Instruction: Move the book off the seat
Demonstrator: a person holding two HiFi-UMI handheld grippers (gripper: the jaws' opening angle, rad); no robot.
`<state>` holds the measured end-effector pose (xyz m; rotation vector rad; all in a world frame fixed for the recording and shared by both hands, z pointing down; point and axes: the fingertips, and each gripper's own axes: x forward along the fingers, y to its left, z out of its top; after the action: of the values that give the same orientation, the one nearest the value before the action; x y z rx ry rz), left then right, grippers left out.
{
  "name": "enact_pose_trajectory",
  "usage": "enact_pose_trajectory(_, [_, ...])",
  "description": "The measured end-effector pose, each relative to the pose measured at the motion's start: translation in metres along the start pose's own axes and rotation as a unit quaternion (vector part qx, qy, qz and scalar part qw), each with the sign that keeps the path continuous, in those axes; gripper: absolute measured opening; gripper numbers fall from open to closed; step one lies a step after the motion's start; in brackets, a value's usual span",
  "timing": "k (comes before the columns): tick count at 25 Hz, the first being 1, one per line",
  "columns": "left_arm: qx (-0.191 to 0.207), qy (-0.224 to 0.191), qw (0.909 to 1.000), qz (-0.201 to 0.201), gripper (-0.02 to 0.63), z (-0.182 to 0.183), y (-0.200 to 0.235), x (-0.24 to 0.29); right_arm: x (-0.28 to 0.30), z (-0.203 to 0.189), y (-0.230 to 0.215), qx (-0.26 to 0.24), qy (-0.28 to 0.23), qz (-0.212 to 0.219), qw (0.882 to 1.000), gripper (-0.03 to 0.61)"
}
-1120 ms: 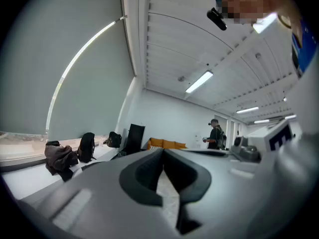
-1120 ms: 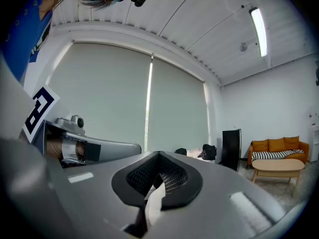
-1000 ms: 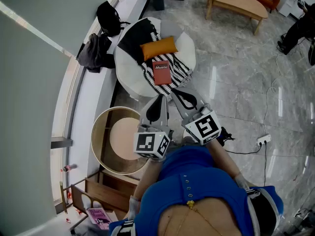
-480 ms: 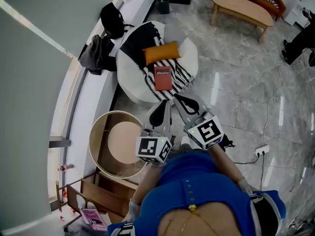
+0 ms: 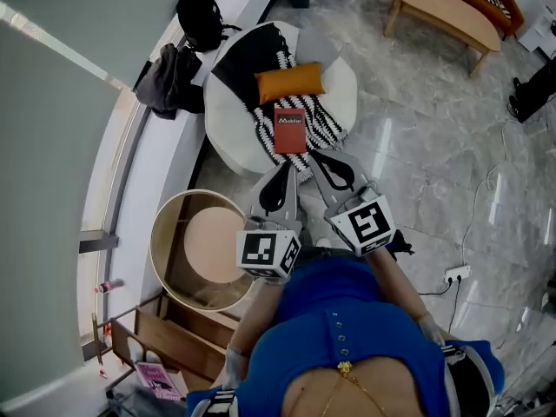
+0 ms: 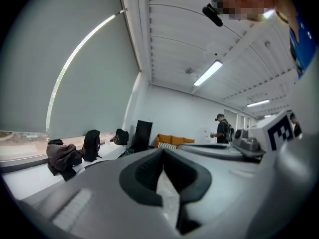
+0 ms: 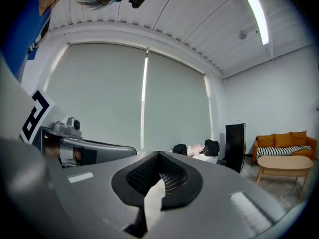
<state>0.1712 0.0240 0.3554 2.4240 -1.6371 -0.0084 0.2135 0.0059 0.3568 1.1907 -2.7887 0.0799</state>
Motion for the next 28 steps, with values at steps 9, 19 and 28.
enact_pose_trajectory(9, [0.005, 0.037, 0.9992, -0.013, 0.002, 0.011, 0.104, 0.118, 0.143, -0.010, -0.075, 0.035, 0.026, -0.020, 0.999, 0.000])
enact_pose_trajectory(19, [0.008, 0.063, 0.9974, -0.033, 0.003, 0.022, 0.181, 0.219, 0.263, -0.009, -0.116, 0.029, 0.052, -0.009, 0.998, 0.000])
enact_pose_trajectory(28, [-0.019, 0.054, 0.9983, 0.004, 0.003, 0.037, 0.189, 0.255, 0.284, 0.006, -0.141, 0.024, 0.058, 0.029, 0.998, 0.000])
